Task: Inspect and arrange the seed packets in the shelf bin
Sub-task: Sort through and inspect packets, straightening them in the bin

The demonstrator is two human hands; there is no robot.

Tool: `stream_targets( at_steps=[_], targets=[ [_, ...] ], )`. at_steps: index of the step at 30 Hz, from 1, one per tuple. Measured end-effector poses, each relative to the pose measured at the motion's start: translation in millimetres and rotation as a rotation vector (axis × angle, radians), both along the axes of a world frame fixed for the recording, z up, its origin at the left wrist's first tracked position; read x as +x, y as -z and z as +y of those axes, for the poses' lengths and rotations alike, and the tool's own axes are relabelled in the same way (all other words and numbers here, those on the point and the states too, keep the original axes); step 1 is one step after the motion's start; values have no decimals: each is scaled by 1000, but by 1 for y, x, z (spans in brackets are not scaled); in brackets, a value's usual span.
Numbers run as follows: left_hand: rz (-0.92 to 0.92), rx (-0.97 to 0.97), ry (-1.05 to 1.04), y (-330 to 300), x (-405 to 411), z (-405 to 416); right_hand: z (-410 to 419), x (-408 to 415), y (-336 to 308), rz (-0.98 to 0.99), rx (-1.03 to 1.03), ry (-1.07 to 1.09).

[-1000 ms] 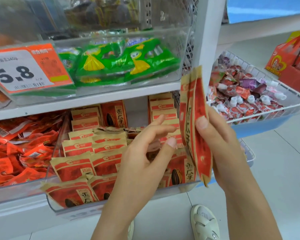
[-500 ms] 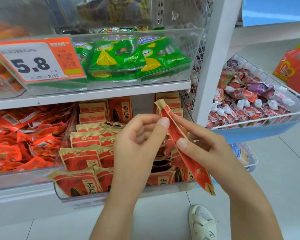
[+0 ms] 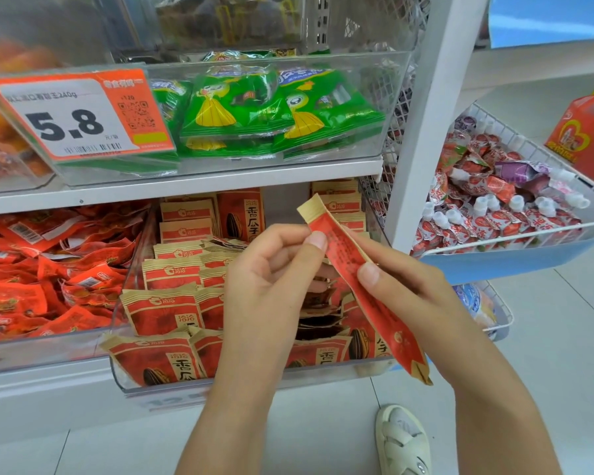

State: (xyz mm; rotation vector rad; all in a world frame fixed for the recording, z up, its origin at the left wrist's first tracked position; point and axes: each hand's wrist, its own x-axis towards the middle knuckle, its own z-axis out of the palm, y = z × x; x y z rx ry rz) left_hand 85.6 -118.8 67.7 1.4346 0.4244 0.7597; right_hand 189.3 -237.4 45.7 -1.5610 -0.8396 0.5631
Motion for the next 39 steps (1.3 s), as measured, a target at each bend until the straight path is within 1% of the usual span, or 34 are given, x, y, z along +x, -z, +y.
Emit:
stream_targets(
  at_steps=[3, 7, 10, 13, 17, 22, 28, 31, 34, 39],
  targets=[
    [7, -5, -22, 0, 2, -1, 2, -1, -1, 19, 8, 0],
    [61, 150, -53, 4, 6, -5, 4, 1, 1, 65, 37, 125],
    [155, 184, 33, 5, 7, -8, 1, 7, -1, 152, 127, 299],
    [260, 250, 155, 9, 8, -10, -2, 12, -4, 192, 240, 487],
    [339, 368, 244, 12, 9, -14, -4, 14, -4, 216, 259, 624],
    [357, 407, 283, 14, 9, -13, -4, 15, -4, 229, 277, 656],
    [311, 404, 270, 12, 8, -10, -4, 15, -4, 255, 305, 608],
    [276, 338, 263, 12, 8, -9, -3, 16, -3, 311, 339, 564],
    [257, 270, 267, 10, 7, -10, -2, 15, -1, 318, 332, 540],
    [234, 247, 271, 9, 7, -10, -2, 14, 0, 319, 324, 524]
  ],
)
